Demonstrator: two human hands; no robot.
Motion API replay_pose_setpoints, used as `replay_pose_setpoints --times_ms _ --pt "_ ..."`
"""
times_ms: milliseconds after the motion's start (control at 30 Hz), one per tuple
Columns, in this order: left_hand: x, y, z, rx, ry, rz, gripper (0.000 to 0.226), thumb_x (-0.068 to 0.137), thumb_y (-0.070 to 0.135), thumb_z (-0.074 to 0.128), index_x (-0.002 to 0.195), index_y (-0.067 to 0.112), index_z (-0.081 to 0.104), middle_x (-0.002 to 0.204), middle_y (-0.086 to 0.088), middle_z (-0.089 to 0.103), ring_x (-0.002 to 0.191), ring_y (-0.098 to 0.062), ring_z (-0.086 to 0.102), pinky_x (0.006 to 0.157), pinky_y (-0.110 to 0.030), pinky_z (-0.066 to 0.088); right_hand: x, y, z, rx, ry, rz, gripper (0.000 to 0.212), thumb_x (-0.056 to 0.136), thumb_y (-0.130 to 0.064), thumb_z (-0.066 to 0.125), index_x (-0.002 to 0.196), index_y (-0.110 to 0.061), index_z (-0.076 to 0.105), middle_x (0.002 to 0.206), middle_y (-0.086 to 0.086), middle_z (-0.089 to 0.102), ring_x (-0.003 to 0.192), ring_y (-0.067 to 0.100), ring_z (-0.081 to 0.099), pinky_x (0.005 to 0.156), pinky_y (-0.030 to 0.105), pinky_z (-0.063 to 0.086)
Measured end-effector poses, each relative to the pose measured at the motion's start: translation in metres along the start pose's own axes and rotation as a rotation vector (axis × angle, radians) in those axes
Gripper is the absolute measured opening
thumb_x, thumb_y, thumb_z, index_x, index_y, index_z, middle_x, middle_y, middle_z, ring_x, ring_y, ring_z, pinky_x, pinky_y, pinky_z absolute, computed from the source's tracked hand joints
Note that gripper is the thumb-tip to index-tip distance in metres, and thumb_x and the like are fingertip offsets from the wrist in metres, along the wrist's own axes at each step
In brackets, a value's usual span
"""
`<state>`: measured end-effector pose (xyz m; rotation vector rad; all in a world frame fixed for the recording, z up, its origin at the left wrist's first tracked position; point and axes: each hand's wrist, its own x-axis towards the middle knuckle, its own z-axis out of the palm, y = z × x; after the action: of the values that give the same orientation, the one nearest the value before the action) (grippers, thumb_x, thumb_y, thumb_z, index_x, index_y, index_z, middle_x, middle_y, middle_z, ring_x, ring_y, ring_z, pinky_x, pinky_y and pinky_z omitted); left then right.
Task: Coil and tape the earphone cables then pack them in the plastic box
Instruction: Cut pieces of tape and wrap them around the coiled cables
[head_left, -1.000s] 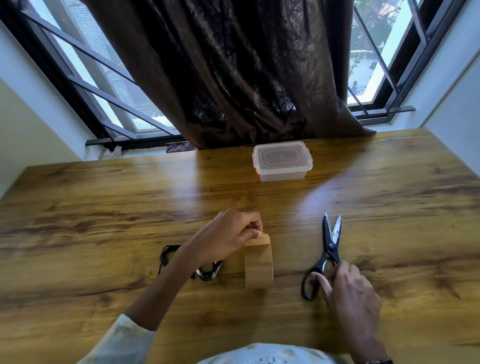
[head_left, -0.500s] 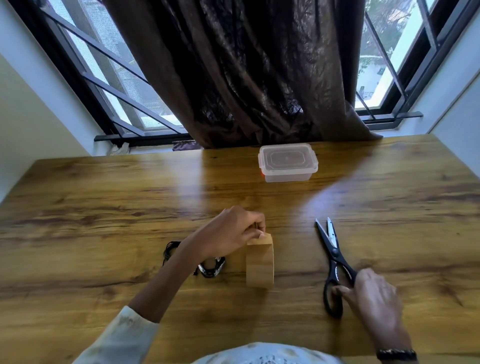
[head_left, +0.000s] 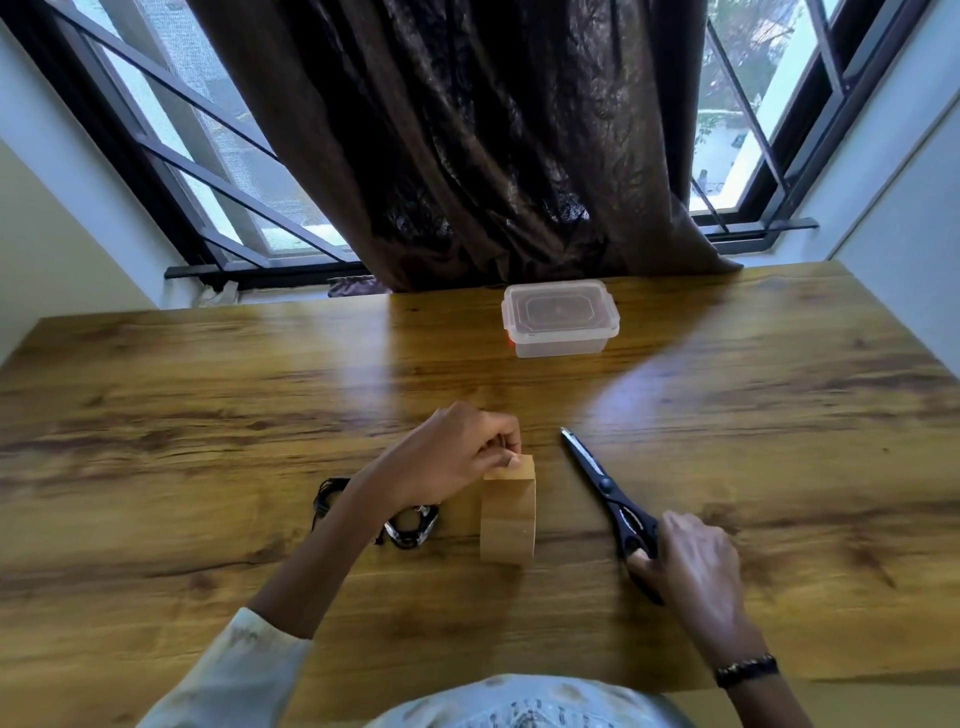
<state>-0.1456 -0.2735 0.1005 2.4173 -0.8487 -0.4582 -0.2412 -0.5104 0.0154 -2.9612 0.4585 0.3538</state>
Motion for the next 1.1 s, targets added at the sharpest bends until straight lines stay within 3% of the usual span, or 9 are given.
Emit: replay_pose_setpoints --times_ms 133,233,400,600,733,867,1000,1100 --pt "0.000 0.000 0.001 0.002 0.009 0.002 0.004 0.094 0.024 0.058 0.096 0.022 0.062 0.087 0.008 0.064 0.076 0.000 0.056 0.063 -0.015 0.036 0.007 0.002 -0.001 0.225 -0.007 -0.114 0.027 0.086 -0.033 0.065 0.084 -0.010 0.050 0.097 0.008 0.064 0.089 0.025 0.060 0.072 0.031 0.042" --pt "0.000 0.000 0.001 0.003 0.015 0.003 0.004 0.094 0.024 0.058 0.096 0.024 0.061 0.088 0.008 0.064 0.078 -0.001 0.056 0.064 -0.015 0.036 0.010 0.001 -0.001 0.402 -0.021 -0.215 0.025 0.088 -0.027 0.067 0.101 -0.007 0.061 0.097 0.005 0.065 0.087 0.022 0.060 0.075 0.033 0.047" --pt "0.000 -0.002 0.003 -0.001 0.038 0.015 0.004 0.093 0.023 0.060 0.093 0.027 0.060 0.084 0.009 0.064 0.074 -0.004 0.058 0.065 -0.020 0.043 0.015 0.007 -0.008 0.505 0.120 -0.468 0.019 0.086 -0.006 0.069 0.102 -0.007 0.059 0.097 0.000 0.058 0.084 0.019 0.059 0.070 0.019 0.043" --pt "0.002 -0.006 0.006 0.013 0.090 0.044 0.004 0.091 0.024 0.062 0.091 0.028 0.060 0.083 0.021 0.054 0.082 0.003 0.053 0.068 -0.019 0.039 0.020 0.046 -0.037 0.338 0.108 -0.490 0.034 0.084 -0.038 0.069 0.104 -0.018 0.051 0.102 -0.004 0.045 0.090 0.016 0.046 0.073 0.026 0.037" --pt "0.004 -0.007 0.006 0.038 0.106 0.059 0.008 0.090 0.025 0.063 0.088 0.030 0.058 0.081 0.023 0.052 0.080 0.004 0.052 0.066 -0.019 0.037 0.016 0.073 -0.062 0.248 0.029 -0.580 0.035 0.081 -0.041 0.071 0.105 -0.022 0.053 0.104 -0.010 0.046 0.092 0.013 0.050 0.077 0.024 0.040" --pt "0.004 -0.007 0.005 0.044 0.113 0.052 0.009 0.088 0.026 0.065 0.086 0.031 0.057 0.080 0.022 0.052 0.079 0.001 0.053 0.066 -0.020 0.042 0.016 0.084 -0.083 0.227 -0.061 -0.700 0.034 0.080 -0.049 0.066 0.106 -0.035 0.050 0.103 -0.030 0.040 0.098 -0.003 0.046 0.080 0.010 0.038" --pt "0.006 -0.008 0.005 0.044 0.132 0.043 0.007 0.086 0.028 0.067 0.085 0.028 0.060 0.081 0.019 0.055 0.079 -0.002 0.056 0.067 -0.023 0.047 0.022 0.077 -0.091 0.185 -0.068 -0.789 0.038 0.079 -0.057 0.063 0.109 -0.037 0.050 0.105 -0.030 0.040 0.104 -0.009 0.041 0.087 0.010 0.036" --pt "0.006 -0.008 0.004 0.054 0.134 0.052 0.008 0.086 0.027 0.068 0.086 0.028 0.060 0.080 0.020 0.055 0.079 -0.001 0.056 0.065 -0.018 0.042 0.028 0.064 -0.093 0.159 -0.039 -0.829 0.039 0.080 -0.051 0.067 0.110 -0.031 0.054 0.104 -0.024 0.044 0.100 -0.007 0.042 0.082 0.012 0.039"
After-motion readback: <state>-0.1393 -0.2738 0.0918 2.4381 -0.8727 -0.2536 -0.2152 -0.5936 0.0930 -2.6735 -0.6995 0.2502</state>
